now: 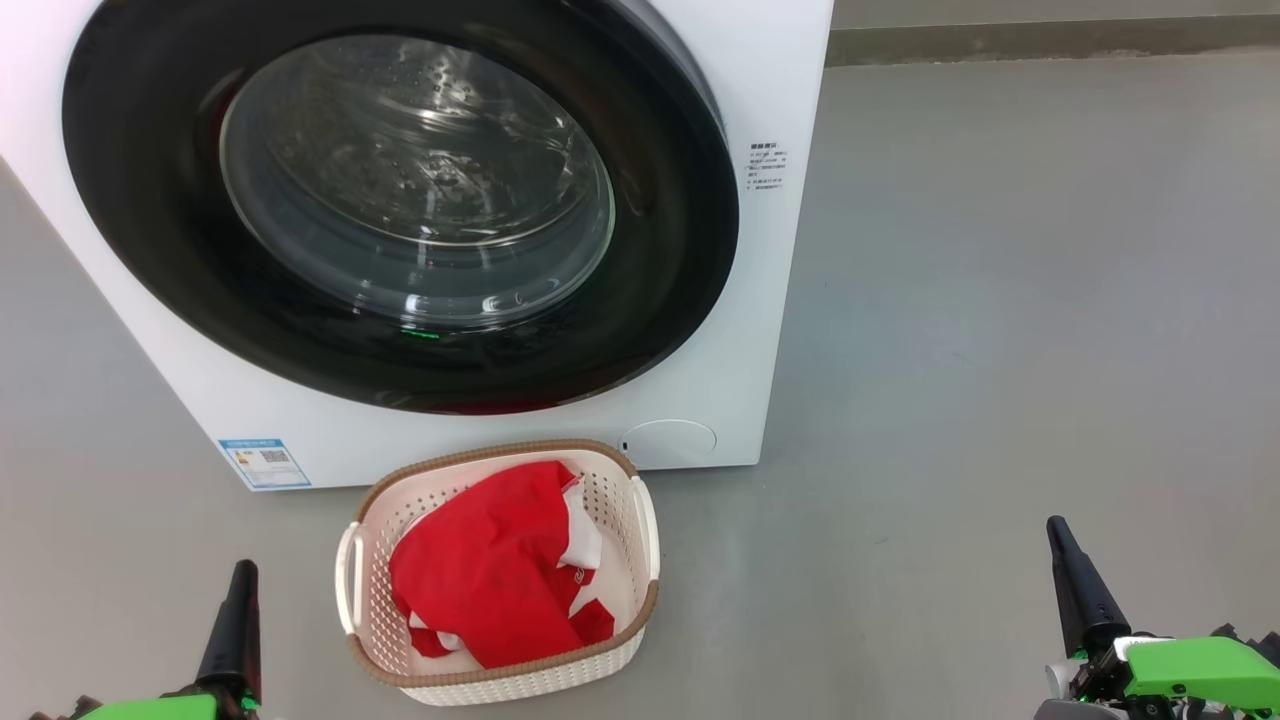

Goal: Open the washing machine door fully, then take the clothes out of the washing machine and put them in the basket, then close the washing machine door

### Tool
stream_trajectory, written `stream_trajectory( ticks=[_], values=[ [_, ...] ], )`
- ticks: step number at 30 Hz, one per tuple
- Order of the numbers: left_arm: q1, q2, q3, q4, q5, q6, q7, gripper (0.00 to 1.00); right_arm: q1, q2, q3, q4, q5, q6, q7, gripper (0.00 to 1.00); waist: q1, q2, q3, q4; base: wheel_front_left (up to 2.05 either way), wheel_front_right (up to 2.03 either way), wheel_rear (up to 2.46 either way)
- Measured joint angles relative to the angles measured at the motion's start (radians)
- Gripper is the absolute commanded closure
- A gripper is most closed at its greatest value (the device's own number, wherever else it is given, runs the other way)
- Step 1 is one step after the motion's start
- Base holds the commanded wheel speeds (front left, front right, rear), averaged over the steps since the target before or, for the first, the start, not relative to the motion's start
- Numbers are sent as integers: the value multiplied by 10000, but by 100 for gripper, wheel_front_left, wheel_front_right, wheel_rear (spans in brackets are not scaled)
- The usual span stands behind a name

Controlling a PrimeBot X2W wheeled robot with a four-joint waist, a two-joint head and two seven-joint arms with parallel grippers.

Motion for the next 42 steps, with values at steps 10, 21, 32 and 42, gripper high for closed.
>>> stream_trajectory(
  ticks=[10, 21, 32, 42],
  values=[
    [0, 0, 2, 0, 0, 0, 0, 100, 0, 13, -2, 0, 0, -2, 0, 100, 0, 0, 0, 0, 0, 0, 0],
    [0, 0, 2, 0, 0, 0, 0, 100, 0, 23, -4, 0, 0, -2, 0, 100, 0, 0, 0, 0, 0, 0, 0],
    [0, 0, 4, 0, 0, 0, 40, 100, 0, 27, -6, 0, 0, -2, 0, 100, 0, 0, 0, 0, 0, 0, 0],
    [0, 0, 6, 0, 0, 0, 40, 100, 0, 27, -6, 0, 0, -2, 0, 100, 0, 0, 0, 0, 0, 0, 0]
  ],
)
